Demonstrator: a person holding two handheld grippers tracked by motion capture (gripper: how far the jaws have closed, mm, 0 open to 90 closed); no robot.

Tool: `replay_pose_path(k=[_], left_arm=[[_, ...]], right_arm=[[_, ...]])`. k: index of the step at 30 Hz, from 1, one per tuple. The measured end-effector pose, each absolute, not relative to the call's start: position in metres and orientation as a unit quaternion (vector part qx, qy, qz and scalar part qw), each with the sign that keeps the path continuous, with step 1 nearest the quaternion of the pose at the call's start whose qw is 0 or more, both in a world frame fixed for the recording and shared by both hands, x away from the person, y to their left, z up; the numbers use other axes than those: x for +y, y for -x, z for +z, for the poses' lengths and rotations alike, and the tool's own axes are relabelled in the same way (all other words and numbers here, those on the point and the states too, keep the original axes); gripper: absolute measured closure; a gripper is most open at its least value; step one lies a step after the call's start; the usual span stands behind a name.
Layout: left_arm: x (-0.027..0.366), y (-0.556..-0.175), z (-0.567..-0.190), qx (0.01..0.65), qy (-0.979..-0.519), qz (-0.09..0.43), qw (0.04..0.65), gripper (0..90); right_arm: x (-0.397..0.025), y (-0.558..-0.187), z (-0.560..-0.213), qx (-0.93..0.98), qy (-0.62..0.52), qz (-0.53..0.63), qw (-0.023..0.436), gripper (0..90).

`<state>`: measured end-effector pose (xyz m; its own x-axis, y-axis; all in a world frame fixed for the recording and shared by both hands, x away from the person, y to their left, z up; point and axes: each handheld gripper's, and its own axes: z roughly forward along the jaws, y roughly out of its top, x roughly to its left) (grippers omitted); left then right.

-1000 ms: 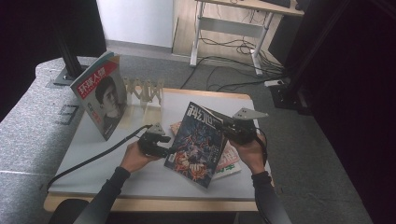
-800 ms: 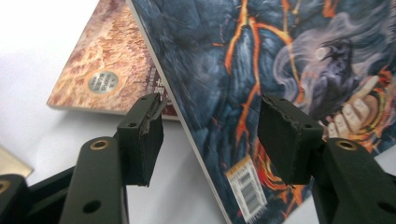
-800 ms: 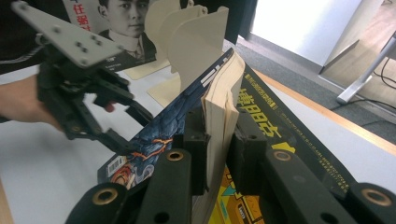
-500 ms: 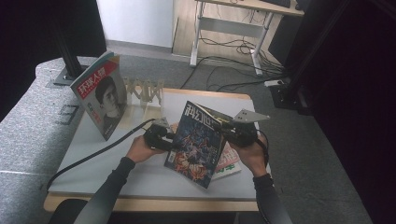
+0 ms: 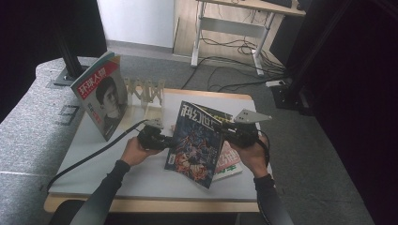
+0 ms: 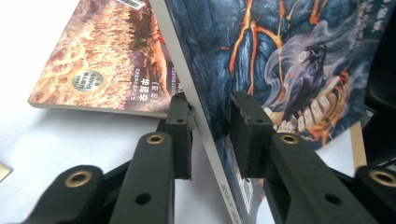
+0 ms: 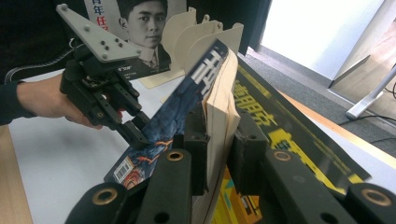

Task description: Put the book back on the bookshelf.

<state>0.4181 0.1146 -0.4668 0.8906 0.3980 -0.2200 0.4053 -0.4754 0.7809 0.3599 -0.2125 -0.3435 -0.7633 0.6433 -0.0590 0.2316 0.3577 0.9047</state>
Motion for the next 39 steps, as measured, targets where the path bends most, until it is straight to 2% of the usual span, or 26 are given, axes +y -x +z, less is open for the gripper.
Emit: replay_pose_path(k=[14, 25, 33, 39], left_arm=[[0.126, -0.385, -0.457, 0.202, -0.864, 0.044, 0.460, 79.5], [0.137, -0.369, -0.460, 0.199, -0.852, 0.051, 0.482, 82.6], [0.142, -0.358, -0.460, 0.188, -0.851, 0.064, 0.485, 83.6], [0.145, -0.355, -0.461, 0.182, -0.851, 0.068, 0.488, 83.7]], right_arm=[[-0.215, -0.362, -0.342, 0.793, -0.280, 0.498, 0.211, 77.8], [-0.216, -0.360, -0.342, 0.789, -0.278, 0.508, 0.203, 76.6], [-0.219, -0.356, -0.345, 0.792, -0.274, 0.508, 0.198, 71.7], [-0.223, -0.351, -0.349, 0.796, -0.275, 0.497, 0.208, 62.1]])
